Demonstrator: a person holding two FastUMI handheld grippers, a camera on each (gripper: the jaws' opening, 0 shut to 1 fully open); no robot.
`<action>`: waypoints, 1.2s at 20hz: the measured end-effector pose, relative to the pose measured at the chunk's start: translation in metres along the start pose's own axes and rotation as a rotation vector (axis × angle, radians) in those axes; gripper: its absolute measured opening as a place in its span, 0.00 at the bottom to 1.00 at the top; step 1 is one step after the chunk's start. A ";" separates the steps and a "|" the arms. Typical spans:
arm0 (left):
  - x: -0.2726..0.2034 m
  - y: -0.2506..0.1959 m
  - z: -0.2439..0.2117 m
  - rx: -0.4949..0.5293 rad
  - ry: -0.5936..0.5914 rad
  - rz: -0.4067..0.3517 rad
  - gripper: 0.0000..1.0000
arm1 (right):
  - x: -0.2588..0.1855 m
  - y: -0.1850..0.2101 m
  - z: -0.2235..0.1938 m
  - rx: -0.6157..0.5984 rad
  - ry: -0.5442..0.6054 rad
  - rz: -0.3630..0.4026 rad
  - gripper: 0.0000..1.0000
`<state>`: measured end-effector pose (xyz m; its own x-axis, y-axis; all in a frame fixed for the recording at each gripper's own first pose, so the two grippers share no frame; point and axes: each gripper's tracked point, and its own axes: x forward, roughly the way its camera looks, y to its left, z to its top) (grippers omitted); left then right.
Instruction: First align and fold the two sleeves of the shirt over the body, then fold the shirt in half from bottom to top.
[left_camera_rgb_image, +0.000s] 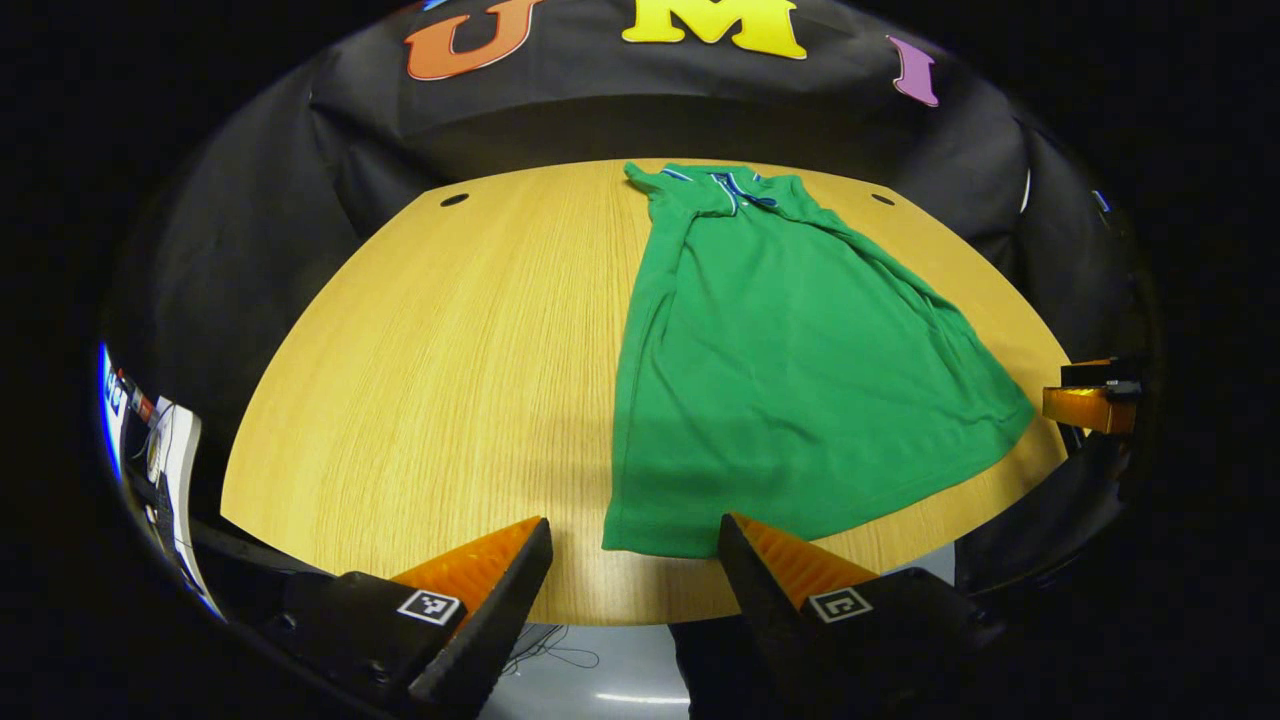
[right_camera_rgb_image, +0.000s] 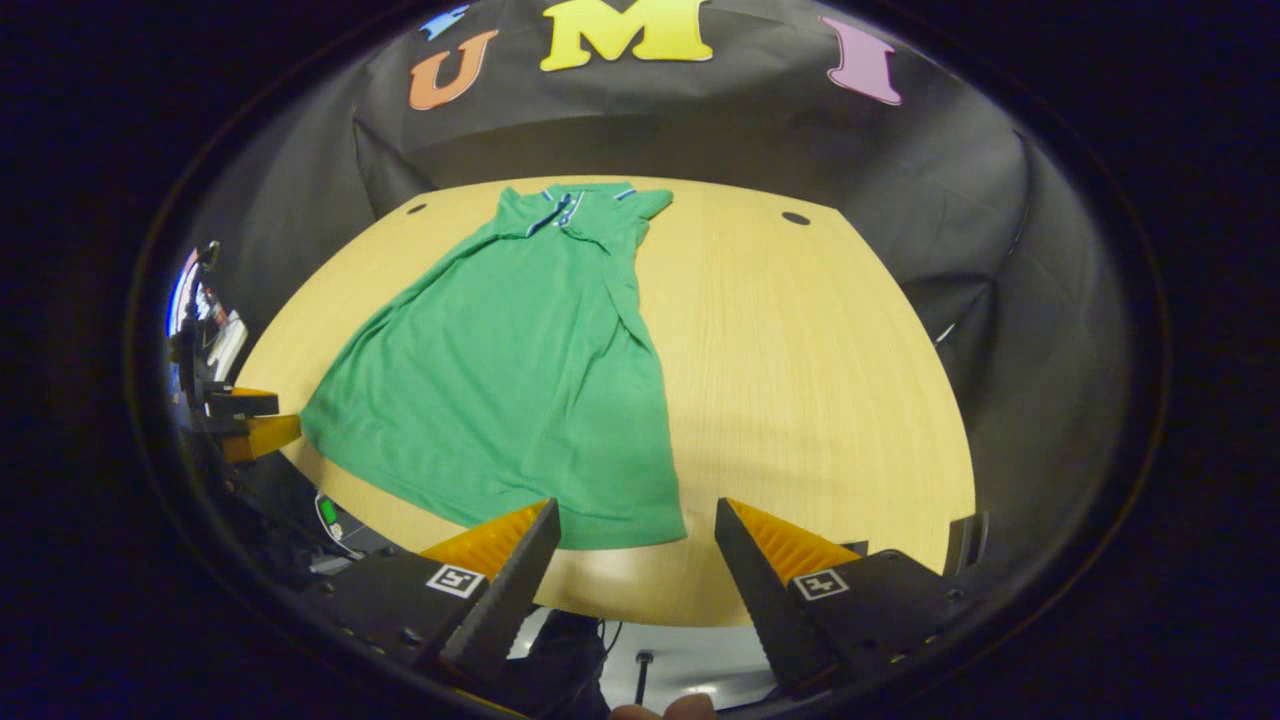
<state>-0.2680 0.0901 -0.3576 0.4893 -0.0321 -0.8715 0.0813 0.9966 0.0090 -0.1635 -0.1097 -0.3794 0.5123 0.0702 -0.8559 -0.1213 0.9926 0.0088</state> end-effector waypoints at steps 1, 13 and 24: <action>0.003 0.002 0.000 -0.011 0.009 -0.006 1.00 | 0.004 0.002 -0.001 0.001 0.007 0.001 0.96; 0.023 -0.002 0.000 0.020 0.091 -0.035 1.00 | 0.047 0.012 -0.015 -0.001 0.105 0.022 0.96; 0.025 -0.012 -0.003 -0.008 0.145 -0.032 0.98 | 0.048 0.008 -0.015 0.033 0.128 0.034 0.72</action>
<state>-0.2594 0.0772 -0.3809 0.3560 -0.0534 -0.9329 0.0877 0.9959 -0.0236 -0.1527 -0.0996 -0.4284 0.3951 0.0929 -0.9139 -0.1074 0.9927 0.0545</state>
